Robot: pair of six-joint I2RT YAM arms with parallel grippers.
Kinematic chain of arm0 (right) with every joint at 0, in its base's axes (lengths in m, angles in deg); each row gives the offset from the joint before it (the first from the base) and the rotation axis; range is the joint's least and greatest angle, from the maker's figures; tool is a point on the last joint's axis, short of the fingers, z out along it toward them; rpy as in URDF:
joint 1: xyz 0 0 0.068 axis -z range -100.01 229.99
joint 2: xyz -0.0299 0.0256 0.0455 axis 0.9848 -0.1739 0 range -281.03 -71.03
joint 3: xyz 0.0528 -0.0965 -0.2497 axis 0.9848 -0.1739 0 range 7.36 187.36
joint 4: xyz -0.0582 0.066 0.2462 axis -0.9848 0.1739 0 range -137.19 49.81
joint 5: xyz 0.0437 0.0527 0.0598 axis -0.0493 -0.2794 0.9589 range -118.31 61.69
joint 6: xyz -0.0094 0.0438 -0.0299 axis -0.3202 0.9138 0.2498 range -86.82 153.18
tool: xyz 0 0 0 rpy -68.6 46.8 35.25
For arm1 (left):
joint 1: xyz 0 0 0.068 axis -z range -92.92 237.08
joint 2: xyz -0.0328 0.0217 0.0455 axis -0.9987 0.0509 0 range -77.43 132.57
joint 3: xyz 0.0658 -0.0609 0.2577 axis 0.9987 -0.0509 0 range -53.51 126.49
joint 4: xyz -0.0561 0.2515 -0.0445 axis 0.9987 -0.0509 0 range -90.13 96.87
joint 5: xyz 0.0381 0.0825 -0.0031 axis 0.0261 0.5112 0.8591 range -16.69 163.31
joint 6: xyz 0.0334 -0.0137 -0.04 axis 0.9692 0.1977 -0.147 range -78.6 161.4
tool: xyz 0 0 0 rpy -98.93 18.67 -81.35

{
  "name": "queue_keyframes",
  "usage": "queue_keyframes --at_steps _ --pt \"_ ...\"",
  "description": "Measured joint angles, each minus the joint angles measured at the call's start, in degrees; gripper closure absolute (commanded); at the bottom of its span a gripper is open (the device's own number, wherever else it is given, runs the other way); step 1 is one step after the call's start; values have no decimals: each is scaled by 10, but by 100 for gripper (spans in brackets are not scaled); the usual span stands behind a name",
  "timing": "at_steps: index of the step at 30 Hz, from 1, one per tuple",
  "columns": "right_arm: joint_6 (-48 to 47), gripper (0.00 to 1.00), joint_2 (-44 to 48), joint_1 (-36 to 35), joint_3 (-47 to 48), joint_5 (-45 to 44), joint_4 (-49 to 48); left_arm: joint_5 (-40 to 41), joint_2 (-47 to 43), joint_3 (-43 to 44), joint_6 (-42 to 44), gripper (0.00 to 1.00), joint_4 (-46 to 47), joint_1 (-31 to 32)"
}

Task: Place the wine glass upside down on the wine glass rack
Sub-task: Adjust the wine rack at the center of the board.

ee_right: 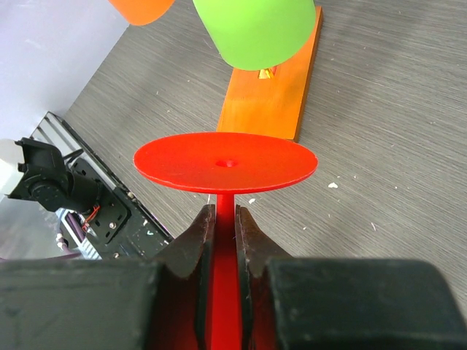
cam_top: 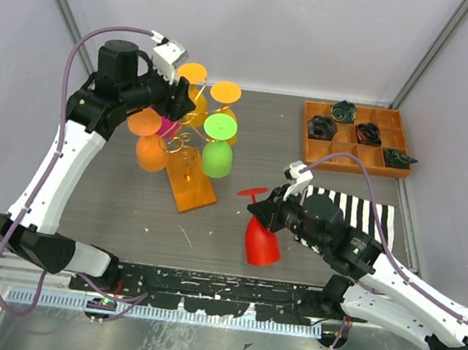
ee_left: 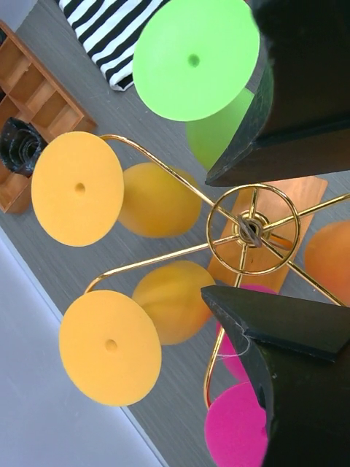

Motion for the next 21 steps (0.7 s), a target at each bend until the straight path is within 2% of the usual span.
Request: queue_keyframes --at_steps 3,12,21 --pt "0 99 0 0 0 0 0 -28 -1 -12 0 39 5 -19" --pt "0 99 0 0 0 0 0 -90 -2 -35 -1 57 12 -40" --pt "0 99 0 0 0 0 0 -112 -7 -48 0 54 13 -42"
